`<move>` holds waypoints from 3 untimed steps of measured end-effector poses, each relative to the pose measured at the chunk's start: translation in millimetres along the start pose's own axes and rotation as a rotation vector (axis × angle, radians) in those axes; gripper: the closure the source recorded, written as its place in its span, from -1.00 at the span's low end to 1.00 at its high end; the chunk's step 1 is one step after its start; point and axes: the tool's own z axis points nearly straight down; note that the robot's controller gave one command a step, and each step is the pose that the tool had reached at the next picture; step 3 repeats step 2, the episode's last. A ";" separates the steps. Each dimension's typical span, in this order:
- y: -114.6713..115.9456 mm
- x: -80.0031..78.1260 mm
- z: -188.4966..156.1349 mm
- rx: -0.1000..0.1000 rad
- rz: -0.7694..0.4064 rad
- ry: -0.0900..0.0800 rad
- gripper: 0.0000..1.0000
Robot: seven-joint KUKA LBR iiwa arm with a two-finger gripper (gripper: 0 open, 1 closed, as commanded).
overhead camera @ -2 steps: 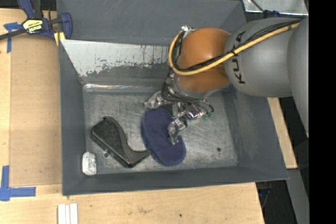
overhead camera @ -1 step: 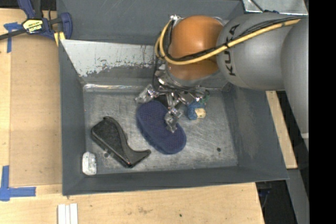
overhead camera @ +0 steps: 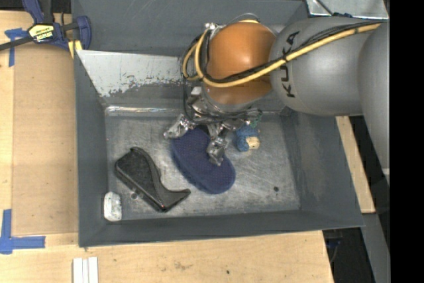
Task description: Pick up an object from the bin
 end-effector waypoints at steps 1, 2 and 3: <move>-1.0 0.5 -1.6 0.000 0.003 0.001 1.00; -39.3 17.0 -134.2 0.009 -0.181 -0.011 1.00; -39.3 17.0 -134.2 0.009 -0.181 -0.011 1.00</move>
Offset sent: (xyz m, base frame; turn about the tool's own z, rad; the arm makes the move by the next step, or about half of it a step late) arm 0.0000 0.0000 0.0000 0.0000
